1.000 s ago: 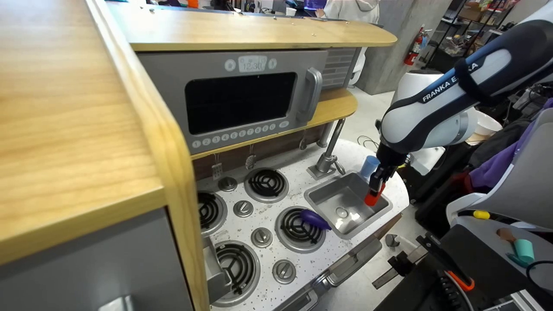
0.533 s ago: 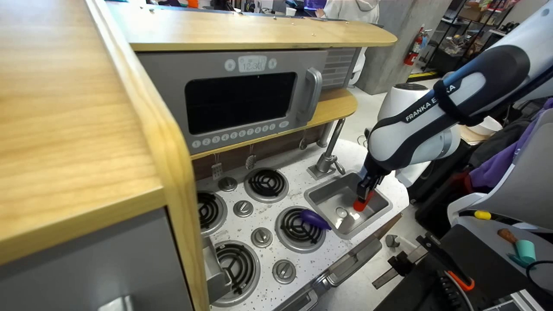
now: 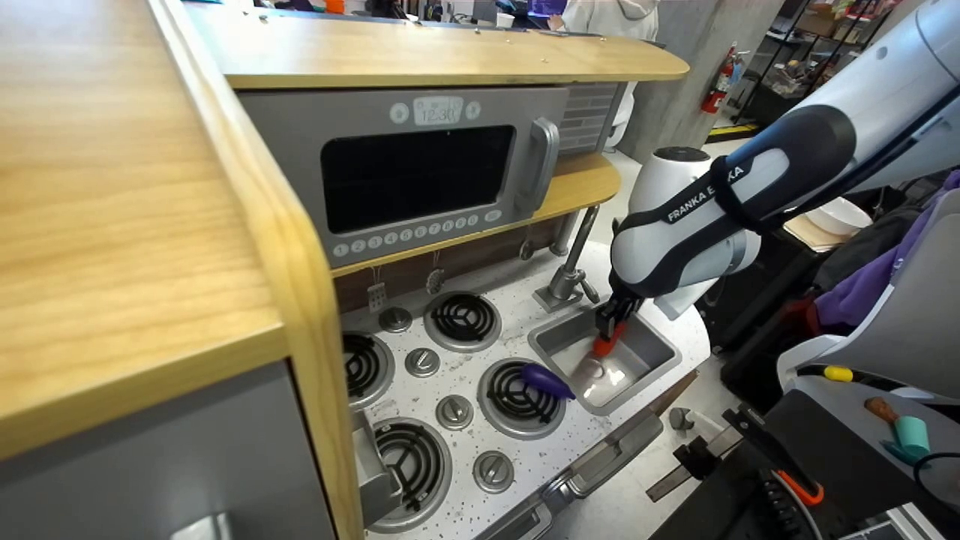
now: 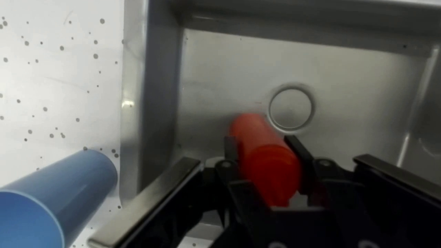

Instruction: Put the sauce bottle in the sink

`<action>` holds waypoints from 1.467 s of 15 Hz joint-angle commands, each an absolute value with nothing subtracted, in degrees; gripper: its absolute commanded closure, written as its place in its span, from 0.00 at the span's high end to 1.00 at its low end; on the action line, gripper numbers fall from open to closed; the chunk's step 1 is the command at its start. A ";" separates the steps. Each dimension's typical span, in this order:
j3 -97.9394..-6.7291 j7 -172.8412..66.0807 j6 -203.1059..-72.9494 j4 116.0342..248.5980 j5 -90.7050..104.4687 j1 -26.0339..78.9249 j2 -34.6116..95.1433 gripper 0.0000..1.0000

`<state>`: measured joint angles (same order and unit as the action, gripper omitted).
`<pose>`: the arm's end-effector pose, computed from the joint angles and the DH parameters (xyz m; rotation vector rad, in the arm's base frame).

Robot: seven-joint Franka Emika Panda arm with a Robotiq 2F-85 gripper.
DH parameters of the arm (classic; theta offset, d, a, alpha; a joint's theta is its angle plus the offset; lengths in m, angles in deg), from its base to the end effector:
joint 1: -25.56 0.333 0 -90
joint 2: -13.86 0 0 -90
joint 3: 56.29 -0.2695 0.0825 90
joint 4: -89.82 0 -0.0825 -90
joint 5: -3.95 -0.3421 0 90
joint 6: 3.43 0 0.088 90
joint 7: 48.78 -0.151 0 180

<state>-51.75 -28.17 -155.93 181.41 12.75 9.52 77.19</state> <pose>0.5429 -0.2043 -0.0477 3.0106 0.2726 -0.1349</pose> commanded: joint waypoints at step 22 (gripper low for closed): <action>-49.30 -28.49 -155.33 190.51 13.46 7.84 68.01 1.00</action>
<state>-49.38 -29.30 -154.06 182.90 12.75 8.83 75.08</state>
